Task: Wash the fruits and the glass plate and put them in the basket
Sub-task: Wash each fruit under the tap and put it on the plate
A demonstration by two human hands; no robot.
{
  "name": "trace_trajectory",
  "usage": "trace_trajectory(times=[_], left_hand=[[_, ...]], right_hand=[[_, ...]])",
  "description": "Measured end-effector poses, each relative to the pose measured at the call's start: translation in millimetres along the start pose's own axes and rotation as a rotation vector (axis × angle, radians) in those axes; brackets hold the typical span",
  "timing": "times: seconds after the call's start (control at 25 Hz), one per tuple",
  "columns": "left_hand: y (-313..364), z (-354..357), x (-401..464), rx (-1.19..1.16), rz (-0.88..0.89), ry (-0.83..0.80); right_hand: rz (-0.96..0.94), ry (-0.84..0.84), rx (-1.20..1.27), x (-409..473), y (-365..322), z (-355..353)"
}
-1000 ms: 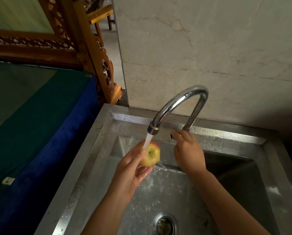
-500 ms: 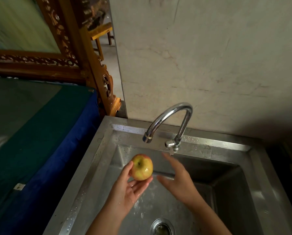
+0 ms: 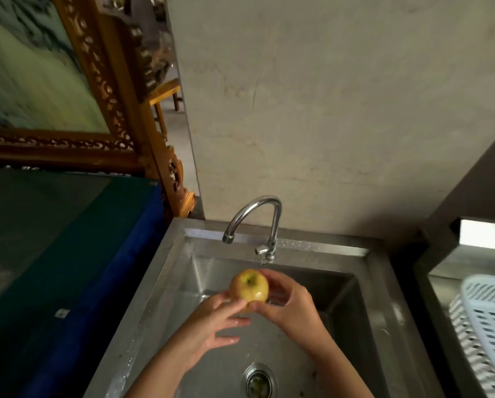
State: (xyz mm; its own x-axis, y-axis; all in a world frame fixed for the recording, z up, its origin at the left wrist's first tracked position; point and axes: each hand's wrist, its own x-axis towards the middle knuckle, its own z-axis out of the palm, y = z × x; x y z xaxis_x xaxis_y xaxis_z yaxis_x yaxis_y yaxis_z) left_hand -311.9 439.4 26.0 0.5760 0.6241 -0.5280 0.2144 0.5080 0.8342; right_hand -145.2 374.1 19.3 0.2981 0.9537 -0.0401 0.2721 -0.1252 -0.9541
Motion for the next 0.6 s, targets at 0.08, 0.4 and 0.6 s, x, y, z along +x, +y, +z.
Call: trace_trajectory(times=[0.08, 0.4, 0.6], left_hand=[[7, 5, -18, 0.172, 0.146, -0.009], [14, 34, -87, 0.405, 0.48, -0.16], [-9, 72, -119, 0.456, 0.526, -0.269]], right_hand=[[-0.008, 0.018, -0.002, -19, -15, -7], [-0.006, 0.22, -0.108, -128, -71, -14], [0.057, 0.338, -0.202, -206, -80, -25]])
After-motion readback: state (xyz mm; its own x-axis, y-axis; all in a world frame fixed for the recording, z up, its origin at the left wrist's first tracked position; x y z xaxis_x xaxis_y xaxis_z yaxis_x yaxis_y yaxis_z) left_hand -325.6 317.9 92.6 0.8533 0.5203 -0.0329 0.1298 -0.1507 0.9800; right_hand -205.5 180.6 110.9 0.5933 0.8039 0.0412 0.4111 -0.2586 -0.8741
